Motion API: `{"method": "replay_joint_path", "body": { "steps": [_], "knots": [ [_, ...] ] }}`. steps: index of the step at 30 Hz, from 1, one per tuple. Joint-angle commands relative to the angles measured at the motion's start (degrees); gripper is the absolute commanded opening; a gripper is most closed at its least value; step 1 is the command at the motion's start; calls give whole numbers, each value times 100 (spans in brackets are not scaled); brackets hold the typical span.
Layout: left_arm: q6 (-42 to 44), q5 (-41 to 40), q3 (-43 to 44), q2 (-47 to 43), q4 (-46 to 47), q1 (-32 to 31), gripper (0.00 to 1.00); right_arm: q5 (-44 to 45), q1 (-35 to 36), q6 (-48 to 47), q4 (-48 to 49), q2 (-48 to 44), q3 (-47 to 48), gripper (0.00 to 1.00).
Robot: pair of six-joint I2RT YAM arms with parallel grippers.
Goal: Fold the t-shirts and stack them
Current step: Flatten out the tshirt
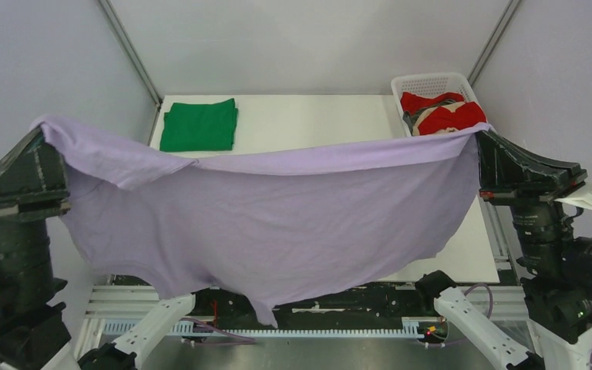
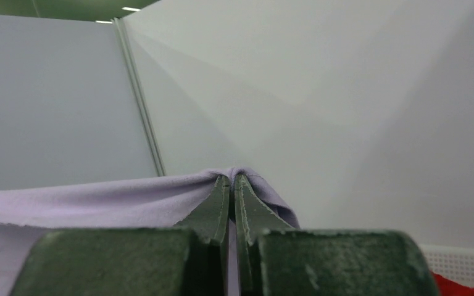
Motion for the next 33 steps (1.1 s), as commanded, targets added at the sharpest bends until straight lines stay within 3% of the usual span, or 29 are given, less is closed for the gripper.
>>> {"method": "replay_joint_path", "body": {
  "steps": [1,4,9,14,22,28,33],
  "knots": [
    [513,-366,-514,554,245,-8,2,863,-3,-66,144,51,-575,0],
    [674,-950,-1081,926,542,-14,2,1733,2,-149,305,282,-1073,0],
    [946,-2756,-1899,2136,946,-8,2,2992,6,-327,548,1313,-1615,0],
    [860,-2604,-2879,3387,1810,64,2,3826,-163,-85,975,2489,-2346,0],
    [260,-2002,-2607,5809,1950,446,2,1832,-1499,568,2162,4590,-2713,0],
    [186,-1643,-1936,7042,2018,635,2,1271,-1718,634,2380,6040,-1990,0],
    [139,-1421,-1104,7910,2000,765,3,1309,-1778,644,2615,6956,-1290,1]
  ]
}}
